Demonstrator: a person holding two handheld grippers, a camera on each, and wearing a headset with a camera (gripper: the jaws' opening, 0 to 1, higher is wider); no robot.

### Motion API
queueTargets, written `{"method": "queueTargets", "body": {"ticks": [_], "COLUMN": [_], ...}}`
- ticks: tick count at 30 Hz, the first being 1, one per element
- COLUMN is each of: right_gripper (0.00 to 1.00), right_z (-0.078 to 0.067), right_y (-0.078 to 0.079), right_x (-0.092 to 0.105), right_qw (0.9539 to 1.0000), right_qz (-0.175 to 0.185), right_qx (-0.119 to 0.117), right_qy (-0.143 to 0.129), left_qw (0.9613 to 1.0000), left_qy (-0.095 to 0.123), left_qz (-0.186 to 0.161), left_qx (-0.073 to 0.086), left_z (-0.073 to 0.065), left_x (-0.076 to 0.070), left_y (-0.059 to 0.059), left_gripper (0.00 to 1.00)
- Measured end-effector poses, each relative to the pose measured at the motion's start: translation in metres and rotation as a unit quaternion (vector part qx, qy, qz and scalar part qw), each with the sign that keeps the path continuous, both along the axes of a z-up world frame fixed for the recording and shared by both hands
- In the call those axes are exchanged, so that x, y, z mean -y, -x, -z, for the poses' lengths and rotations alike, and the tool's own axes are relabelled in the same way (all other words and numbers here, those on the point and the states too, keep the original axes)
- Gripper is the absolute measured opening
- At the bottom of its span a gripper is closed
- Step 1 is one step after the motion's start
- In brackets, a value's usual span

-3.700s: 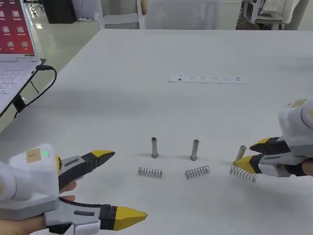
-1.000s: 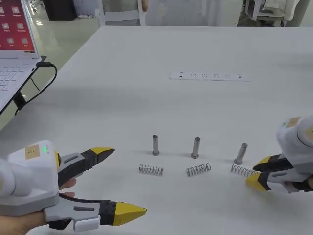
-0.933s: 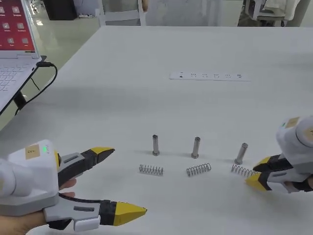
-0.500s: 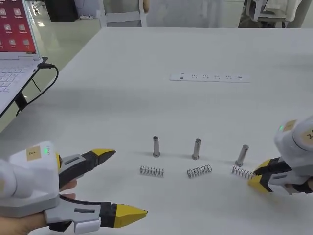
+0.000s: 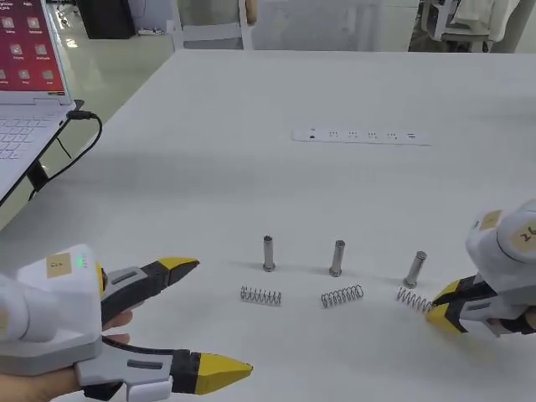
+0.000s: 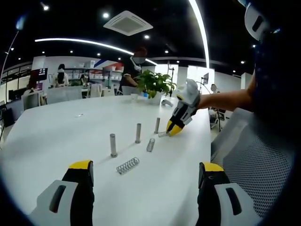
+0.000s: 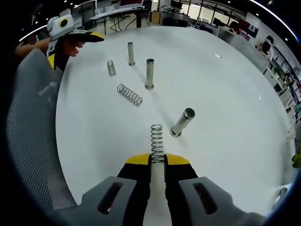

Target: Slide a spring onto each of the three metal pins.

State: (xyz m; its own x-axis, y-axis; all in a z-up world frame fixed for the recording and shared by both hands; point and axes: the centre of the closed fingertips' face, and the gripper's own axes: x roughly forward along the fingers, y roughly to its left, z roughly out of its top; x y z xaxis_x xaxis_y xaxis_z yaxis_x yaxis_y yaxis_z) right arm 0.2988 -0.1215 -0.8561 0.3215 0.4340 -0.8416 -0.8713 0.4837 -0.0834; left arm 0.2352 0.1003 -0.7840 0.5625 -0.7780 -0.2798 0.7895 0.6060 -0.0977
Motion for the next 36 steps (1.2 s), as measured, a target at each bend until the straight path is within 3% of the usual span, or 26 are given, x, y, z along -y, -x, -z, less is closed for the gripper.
{"method": "queueTargets", "body": {"ticks": [20, 36], "right_gripper": [0.08, 0.08], "right_z": [-0.015, -0.027], "right_y": [0.014, 0.032], "right_x": [-0.013, -0.035], "right_qw": [0.9998, 0.998], "right_qz": [-0.02, -0.056], "right_qx": [-0.005, -0.021], "right_qy": [-0.005, -0.019], "left_qw": [0.9998, 0.9984], "left_qy": [-0.005, -0.019], "left_qz": [0.022, 0.054], "left_qx": [-0.001, 0.0], "left_z": [0.002, -0.001], "left_x": [0.007, 0.023], "left_y": [0.001, 0.003], "left_gripper": [0.87, 0.84]}}
